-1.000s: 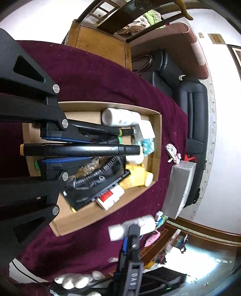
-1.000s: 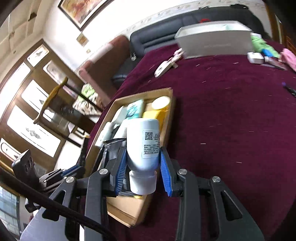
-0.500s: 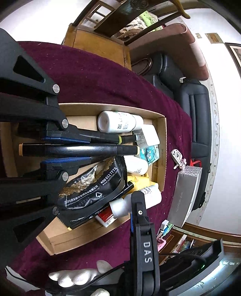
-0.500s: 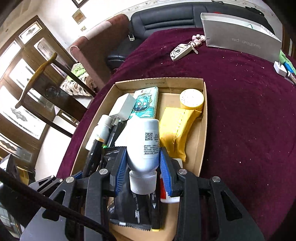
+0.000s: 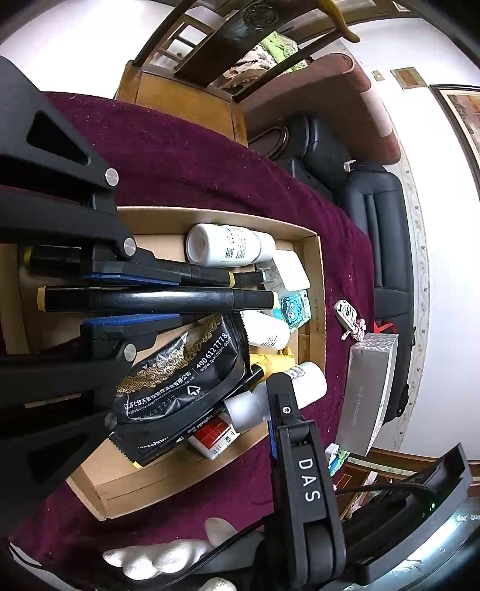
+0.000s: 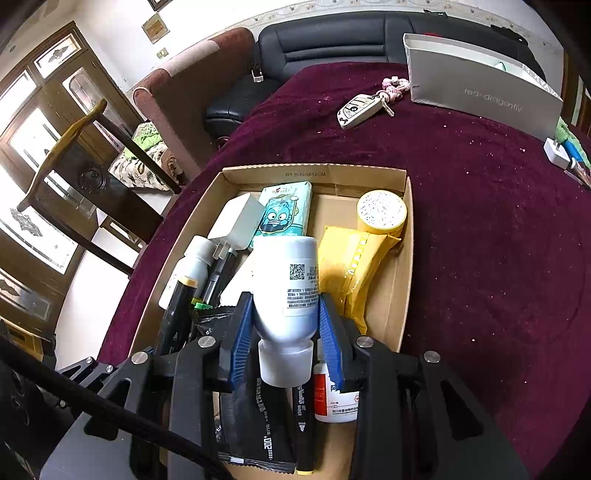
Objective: Organize objects
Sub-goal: 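Carry marker and white bottle to the tray and release them with both tools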
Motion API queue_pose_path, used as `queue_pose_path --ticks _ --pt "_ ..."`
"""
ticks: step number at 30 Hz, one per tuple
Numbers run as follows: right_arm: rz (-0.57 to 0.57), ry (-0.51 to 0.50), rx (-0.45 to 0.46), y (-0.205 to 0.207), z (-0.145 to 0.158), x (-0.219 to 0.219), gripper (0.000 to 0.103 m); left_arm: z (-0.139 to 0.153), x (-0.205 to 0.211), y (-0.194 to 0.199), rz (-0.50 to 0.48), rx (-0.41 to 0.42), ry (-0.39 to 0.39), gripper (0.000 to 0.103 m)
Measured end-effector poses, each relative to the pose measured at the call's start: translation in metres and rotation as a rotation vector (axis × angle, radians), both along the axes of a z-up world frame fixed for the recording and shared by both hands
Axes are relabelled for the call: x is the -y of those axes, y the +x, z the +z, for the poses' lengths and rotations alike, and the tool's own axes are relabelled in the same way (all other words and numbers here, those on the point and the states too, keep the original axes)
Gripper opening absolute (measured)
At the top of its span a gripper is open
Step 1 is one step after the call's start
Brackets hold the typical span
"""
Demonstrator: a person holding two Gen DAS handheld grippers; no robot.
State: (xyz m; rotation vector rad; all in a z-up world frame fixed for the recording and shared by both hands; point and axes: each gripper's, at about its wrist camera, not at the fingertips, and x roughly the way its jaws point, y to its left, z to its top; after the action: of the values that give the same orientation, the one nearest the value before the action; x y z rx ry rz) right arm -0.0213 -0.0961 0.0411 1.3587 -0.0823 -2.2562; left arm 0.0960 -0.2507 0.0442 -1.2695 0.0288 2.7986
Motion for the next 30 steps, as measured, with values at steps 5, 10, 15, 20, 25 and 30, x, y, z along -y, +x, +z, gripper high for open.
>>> queue_pose_path --ticks 5,10,15,20,25,30 --pt "-0.002 0.012 -0.001 -0.001 -0.002 0.002 0.033 0.002 -0.001 0.0 0.007 -0.011 -0.012 0.012" --pt "-0.008 0.02 0.0 -0.004 -0.003 0.002 0.033 0.001 -0.001 0.001 0.018 -0.021 -0.032 0.012" --pt "-0.01 0.04 -0.008 -0.008 -0.003 0.007 0.033 0.0 0.001 0.001 0.029 -0.024 -0.036 0.012" --pt "-0.011 0.064 -0.013 -0.013 -0.005 0.012 0.033 0.0 0.002 0.001 0.037 -0.03 -0.043 0.012" --pt "-0.018 0.081 -0.009 -0.019 -0.008 0.015 0.033 0.0 0.002 0.002 0.041 -0.037 -0.041 0.012" --pt "-0.024 0.098 -0.002 -0.023 -0.013 0.018 0.033 0.0 0.003 0.002 0.041 -0.043 -0.05 0.012"
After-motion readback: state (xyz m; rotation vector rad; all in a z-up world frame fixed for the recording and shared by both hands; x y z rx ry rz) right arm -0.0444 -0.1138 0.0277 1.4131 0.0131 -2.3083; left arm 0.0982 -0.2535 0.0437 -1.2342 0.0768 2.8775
